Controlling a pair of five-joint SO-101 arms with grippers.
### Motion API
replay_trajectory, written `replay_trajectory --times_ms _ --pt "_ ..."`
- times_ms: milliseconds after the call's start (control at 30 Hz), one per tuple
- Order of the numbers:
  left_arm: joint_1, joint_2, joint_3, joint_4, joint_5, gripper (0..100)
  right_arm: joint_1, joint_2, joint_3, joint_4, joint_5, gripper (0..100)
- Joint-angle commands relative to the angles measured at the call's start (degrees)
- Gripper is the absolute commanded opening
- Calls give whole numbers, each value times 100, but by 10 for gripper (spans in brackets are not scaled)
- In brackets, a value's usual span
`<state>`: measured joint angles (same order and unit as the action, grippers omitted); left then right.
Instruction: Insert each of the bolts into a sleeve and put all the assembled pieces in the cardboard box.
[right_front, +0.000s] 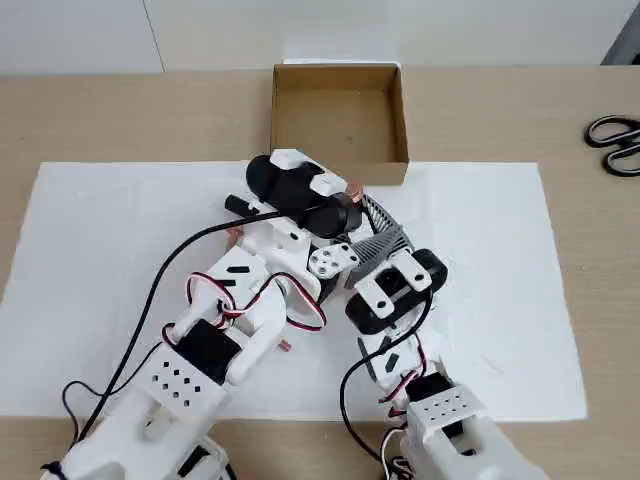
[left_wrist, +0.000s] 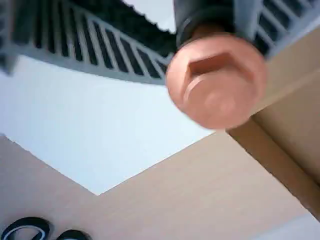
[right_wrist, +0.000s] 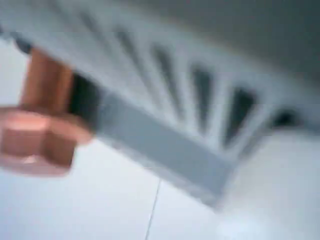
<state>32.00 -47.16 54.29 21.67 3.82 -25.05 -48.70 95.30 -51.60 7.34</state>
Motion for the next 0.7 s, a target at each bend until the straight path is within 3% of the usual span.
replay_trajectory --times_ms 0,167,333,500,600,667 --pt "-88 -53 -523 18 -35 298 4 -110 26 -136 0 4" --pt "-791 0 -1156 18 -79 298 4 -110 26 -136 0 4" --pt "-1371 -62 -1262 0 -703 298 4 -110 26 -136 0 4" --pt "-2092 -62 -2000 26 -527 297 31 -66 26 -110 0 4" --pt "-2620 -62 -2141 79 -290 240 154 -66 -229 822 9 4" --pt "-2813 -62 -2141 396 -237 164 409 -66 -844 2273 -26 3"
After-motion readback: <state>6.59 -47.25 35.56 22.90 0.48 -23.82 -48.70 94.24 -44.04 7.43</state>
